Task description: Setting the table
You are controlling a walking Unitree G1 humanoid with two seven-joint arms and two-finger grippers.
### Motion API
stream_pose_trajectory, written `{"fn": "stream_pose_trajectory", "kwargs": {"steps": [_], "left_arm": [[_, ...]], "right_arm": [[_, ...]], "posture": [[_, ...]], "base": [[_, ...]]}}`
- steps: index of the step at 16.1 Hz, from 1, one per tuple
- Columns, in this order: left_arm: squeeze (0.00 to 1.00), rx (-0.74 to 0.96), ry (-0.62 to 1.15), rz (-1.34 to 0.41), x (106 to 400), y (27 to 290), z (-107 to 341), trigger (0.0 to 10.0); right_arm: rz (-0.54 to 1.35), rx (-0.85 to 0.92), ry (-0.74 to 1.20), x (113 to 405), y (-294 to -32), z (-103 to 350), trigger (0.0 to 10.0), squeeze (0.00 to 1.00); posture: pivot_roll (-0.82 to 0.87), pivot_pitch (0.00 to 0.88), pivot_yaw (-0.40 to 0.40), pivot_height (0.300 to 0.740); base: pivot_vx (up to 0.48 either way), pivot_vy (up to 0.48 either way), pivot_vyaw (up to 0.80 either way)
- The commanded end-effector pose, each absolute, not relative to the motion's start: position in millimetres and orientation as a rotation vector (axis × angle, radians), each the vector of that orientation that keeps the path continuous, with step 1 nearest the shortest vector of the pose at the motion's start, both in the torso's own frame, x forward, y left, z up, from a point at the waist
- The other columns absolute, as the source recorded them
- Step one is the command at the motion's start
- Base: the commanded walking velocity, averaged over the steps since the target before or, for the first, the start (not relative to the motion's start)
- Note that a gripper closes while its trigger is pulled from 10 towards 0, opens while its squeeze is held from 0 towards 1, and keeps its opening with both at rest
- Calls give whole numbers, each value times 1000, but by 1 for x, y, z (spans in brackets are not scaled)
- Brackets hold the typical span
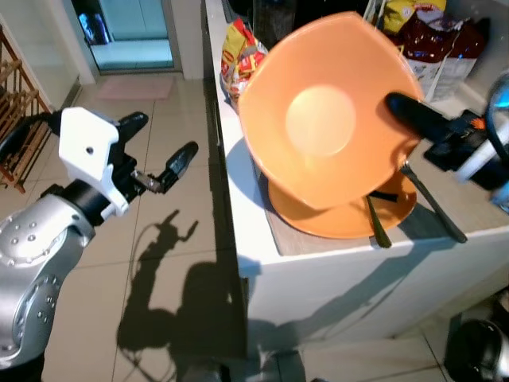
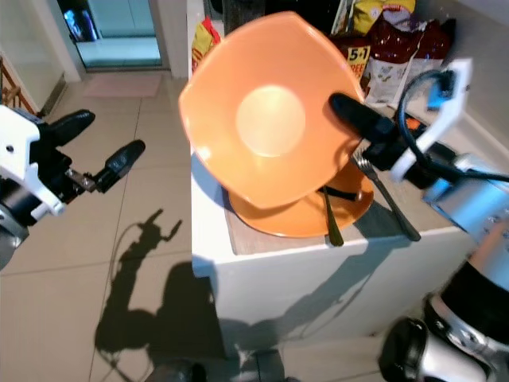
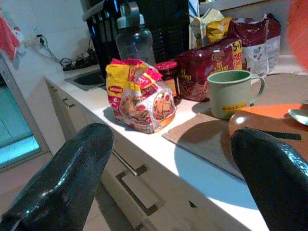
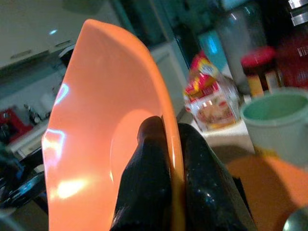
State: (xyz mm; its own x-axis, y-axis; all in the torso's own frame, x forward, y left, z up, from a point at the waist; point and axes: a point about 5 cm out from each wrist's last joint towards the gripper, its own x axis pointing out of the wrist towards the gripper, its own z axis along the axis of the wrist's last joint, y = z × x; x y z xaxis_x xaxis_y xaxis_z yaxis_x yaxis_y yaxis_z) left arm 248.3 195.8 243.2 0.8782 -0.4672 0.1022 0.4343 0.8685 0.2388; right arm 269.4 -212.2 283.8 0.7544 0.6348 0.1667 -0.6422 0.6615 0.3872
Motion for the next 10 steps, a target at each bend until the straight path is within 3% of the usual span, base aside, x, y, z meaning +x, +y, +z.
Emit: {"fn": "stream_pose_trajectory", "kwargs": {"steps": [1, 10], "left_arm": [[0, 231, -180, -500, 245, 193, 245, 10000], [0, 263, -150, -569, 237, 188, 237, 10000]], "right_arm": [[783, 341, -63, 258, -208, 292, 10000, 0], [885, 291, -56, 249, -186, 267, 10000, 0]], "posture": [[64, 31, -6, 740], [80, 7, -16, 740]], "base": [[0, -480, 0], [0, -480, 0]]}}
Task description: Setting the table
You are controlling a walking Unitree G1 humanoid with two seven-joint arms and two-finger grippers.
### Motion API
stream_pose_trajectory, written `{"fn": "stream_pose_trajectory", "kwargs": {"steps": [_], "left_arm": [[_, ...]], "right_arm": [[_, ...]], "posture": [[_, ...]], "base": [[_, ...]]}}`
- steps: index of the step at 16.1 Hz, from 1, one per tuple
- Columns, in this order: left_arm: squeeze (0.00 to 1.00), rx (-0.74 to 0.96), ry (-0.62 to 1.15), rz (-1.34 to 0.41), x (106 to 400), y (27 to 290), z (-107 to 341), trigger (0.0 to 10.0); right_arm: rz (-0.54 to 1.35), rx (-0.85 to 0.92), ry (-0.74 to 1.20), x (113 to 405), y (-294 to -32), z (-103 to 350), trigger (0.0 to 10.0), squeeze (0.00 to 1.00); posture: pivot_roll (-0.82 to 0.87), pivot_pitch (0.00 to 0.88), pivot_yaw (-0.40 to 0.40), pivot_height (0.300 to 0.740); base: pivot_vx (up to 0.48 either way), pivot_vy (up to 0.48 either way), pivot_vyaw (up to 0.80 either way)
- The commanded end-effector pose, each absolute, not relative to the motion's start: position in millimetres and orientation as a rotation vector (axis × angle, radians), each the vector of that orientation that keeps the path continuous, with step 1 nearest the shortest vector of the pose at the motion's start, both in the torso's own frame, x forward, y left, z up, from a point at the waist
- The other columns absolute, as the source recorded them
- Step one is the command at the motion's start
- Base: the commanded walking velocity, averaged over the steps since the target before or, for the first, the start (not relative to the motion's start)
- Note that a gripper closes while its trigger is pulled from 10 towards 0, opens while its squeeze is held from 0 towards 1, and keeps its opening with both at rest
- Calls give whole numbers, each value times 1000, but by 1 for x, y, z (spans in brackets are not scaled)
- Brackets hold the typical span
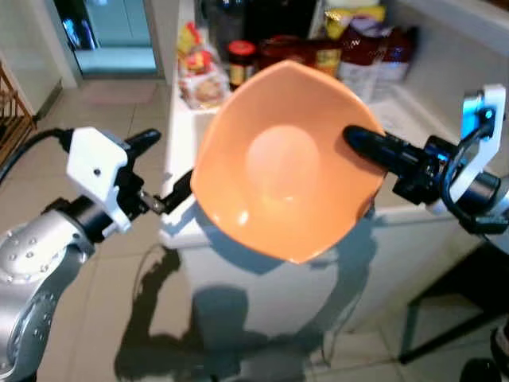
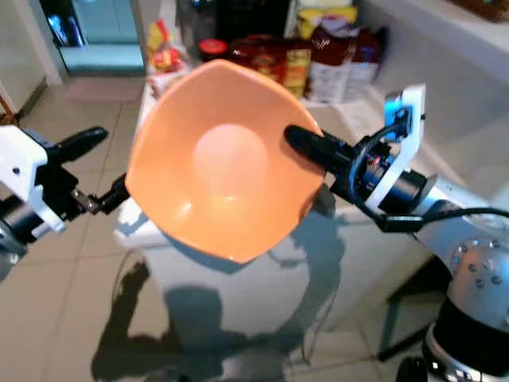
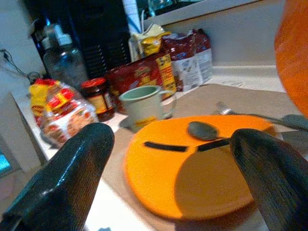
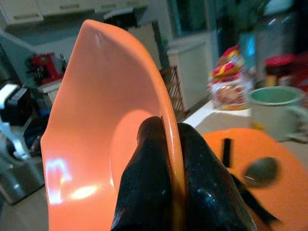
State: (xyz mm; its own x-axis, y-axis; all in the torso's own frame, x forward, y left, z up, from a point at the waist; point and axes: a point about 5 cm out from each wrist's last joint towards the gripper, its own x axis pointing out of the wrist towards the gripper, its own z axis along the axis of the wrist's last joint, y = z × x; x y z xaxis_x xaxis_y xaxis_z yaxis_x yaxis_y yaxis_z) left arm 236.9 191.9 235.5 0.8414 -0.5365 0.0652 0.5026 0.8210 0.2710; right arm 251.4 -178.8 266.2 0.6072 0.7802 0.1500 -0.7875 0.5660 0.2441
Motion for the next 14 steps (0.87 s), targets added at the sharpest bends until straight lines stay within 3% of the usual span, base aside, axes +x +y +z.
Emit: {"fn": "stream_pose_trajectory", "kwargs": {"steps": [1, 3, 5, 14], "left_arm": [[0, 278, -145, -544, 241, 189, 236, 10000], [0, 323, -151, -416, 256, 194, 233, 10000], [0, 342, -165, -358, 262, 197, 234, 10000], [0, 355, -165, -303, 269, 183, 224, 10000]], "right_arm": [[851, 290, -60, 252, -187, 265, 10000, 0], [639, 240, -101, 264, -197, 254, 10000, 0], [595, 285, -128, 265, -198, 252, 10000, 0], [568, 285, -60, 265, -186, 230, 10000, 0]], "posture": [[80, 5, -15, 740], [70, 3, 3, 740], [68, 4, 6, 740], [61, 16, 1, 740]], "base": [[0, -480, 0], [0, -480, 0], [0, -480, 622], [0, -480, 800]]}}
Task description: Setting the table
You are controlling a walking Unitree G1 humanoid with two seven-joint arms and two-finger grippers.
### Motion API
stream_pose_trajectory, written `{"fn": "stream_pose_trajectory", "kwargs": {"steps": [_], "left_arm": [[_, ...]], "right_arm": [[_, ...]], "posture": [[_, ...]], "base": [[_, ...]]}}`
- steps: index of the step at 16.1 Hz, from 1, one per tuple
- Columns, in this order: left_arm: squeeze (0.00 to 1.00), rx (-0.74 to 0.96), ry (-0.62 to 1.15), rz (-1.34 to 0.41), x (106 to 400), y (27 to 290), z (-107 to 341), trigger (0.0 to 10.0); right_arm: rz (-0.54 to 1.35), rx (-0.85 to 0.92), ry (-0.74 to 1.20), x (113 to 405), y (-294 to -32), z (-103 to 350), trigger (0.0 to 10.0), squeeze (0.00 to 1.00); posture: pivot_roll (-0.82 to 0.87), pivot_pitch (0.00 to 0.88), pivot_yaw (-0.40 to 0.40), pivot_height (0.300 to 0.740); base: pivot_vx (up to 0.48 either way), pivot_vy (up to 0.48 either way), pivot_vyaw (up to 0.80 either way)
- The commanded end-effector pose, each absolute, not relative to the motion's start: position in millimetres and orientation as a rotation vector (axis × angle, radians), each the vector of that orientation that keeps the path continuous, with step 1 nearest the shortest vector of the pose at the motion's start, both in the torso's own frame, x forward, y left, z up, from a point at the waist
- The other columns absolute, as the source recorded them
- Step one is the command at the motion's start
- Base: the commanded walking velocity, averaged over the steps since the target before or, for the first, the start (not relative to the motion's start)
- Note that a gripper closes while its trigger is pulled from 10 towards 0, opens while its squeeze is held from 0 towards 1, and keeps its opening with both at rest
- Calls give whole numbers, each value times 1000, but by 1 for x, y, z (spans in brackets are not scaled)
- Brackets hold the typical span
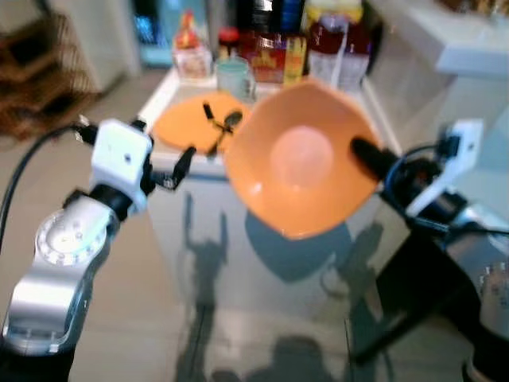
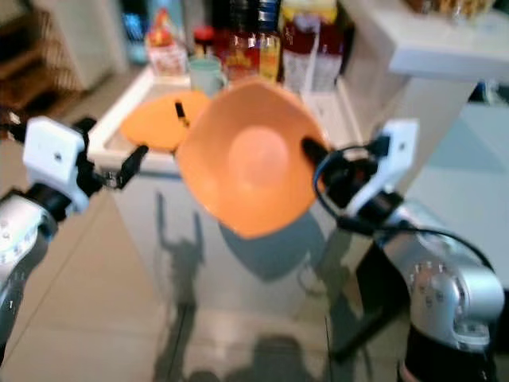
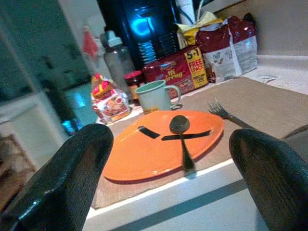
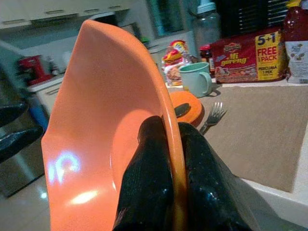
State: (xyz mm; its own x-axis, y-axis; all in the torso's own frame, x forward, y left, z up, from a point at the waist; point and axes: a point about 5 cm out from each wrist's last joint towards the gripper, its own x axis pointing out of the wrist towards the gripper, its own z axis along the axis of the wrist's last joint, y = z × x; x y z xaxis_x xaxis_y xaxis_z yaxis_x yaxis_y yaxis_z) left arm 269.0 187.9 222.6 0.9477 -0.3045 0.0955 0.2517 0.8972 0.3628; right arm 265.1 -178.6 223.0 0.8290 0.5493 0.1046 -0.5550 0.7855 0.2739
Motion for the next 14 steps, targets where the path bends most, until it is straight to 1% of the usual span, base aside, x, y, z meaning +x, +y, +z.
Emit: {"fn": "stream_pose_trajectory", "kwargs": {"steps": [1, 4, 7, 14], "left_arm": [[0, 357, -166, -302, 269, 182, 224, 10000], [0, 349, -170, -310, 269, 180, 223, 10000], [0, 351, -166, -314, 269, 180, 222, 10000], [0, 357, -167, -309, 270, 181, 222, 10000]], "right_arm": [[564, 284, -58, 265, -186, 230, 10000, 0], [566, 281, -54, 265, -186, 230, 10000, 0], [597, 290, -22, 262, -183, 226, 10000, 0], [612, 301, -16, 260, -182, 226, 10000, 0]], "posture": [[61, 16, 1, 740], [58, 15, 1, 740], [57, 17, 0, 740], [55, 22, 1, 740]], "base": [[0, -480, 800], [0, -480, 800], [0, -480, 0], [0, -480, 0]]}}
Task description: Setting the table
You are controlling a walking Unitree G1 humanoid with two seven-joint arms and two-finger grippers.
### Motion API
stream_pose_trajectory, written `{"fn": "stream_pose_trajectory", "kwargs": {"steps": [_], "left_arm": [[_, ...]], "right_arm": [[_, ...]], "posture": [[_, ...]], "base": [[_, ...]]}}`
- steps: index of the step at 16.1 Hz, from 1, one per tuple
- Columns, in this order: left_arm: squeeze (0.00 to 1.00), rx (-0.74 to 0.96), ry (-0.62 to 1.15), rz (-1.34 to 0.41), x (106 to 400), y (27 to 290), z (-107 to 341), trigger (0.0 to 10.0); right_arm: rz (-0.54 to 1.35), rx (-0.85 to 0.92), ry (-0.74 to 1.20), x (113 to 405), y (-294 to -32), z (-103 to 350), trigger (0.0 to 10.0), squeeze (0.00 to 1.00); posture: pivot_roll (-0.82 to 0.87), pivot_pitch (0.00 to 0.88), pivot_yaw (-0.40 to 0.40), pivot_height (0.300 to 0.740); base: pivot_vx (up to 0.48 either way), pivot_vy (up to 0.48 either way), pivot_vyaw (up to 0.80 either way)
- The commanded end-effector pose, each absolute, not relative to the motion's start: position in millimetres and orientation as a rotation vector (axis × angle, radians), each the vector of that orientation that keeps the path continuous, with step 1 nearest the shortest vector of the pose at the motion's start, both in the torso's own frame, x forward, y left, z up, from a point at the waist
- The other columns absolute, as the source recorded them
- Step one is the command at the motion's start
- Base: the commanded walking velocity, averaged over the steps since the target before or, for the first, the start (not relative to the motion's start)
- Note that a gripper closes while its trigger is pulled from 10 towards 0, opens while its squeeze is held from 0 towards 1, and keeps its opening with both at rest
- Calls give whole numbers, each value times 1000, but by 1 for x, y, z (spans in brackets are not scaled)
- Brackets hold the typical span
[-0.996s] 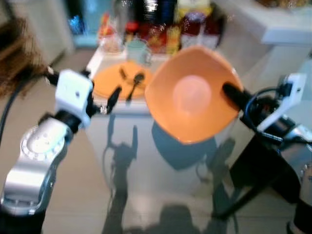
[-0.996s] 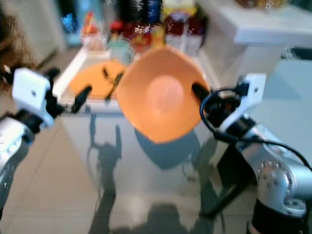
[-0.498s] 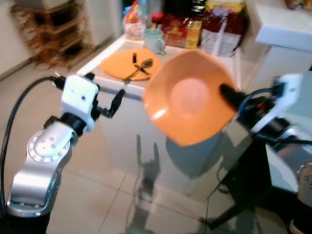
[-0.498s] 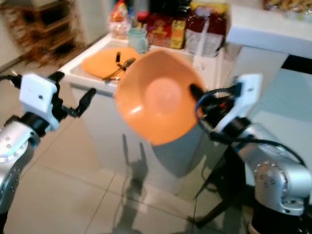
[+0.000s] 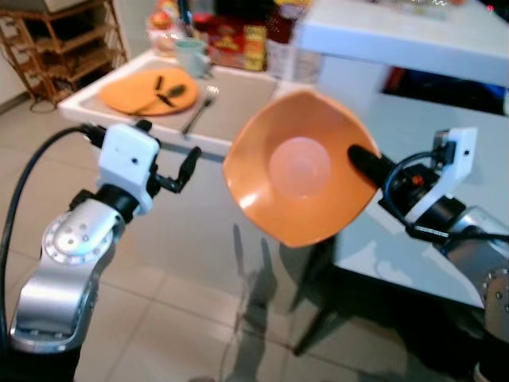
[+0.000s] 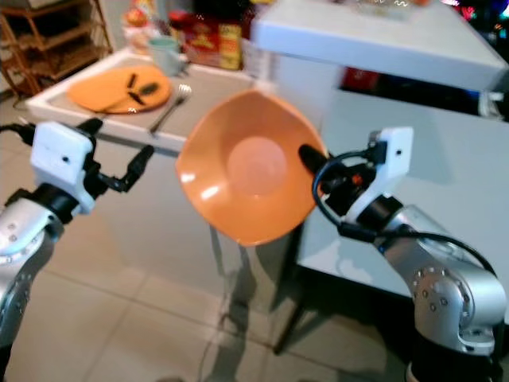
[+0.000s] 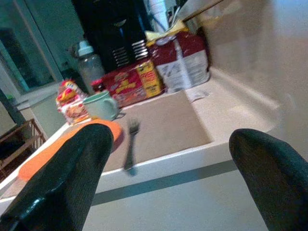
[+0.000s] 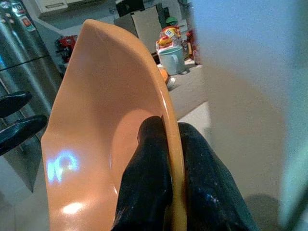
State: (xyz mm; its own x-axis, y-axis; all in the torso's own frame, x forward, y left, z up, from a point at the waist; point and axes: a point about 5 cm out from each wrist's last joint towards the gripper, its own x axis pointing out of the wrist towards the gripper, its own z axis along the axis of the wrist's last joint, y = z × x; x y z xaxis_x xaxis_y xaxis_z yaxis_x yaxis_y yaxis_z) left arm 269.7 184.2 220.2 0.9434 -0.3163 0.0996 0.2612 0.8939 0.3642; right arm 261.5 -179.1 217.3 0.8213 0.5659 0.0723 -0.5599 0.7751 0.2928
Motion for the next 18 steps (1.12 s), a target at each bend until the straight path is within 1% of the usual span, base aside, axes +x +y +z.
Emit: {"fn": "stream_pose_trajectory", "kwargs": {"steps": [1, 2, 10, 13, 18], "left_arm": [[0, 358, -168, -307, 270, 181, 222, 10000], [0, 359, -168, -305, 270, 182, 222, 10000], [0, 366, -169, -293, 271, 182, 222, 10000], [0, 367, -169, -289, 272, 183, 223, 10000], [0, 372, -168, -276, 271, 187, 223, 10000]], "right_arm": [[623, 288, -15, 259, -181, 227, 10000, 0], [635, 274, -14, 258, -180, 227, 10000, 0], [618, 255, 24, 262, -181, 223, 10000, 0], [562, 271, 6, 270, -183, 223, 10000, 0], [567, 279, 6, 274, -174, 223, 10000, 0]], "posture": [[55, 22, 1, 740], [55, 22, 1, 740], [54, 27, -1, 740], [52, 31, -1, 740], [54, 34, -6, 740]], "base": [[0, -480, 0], [0, -480, 0], [0, -480, 800], [0, -480, 800], [0, -480, 800]]}}
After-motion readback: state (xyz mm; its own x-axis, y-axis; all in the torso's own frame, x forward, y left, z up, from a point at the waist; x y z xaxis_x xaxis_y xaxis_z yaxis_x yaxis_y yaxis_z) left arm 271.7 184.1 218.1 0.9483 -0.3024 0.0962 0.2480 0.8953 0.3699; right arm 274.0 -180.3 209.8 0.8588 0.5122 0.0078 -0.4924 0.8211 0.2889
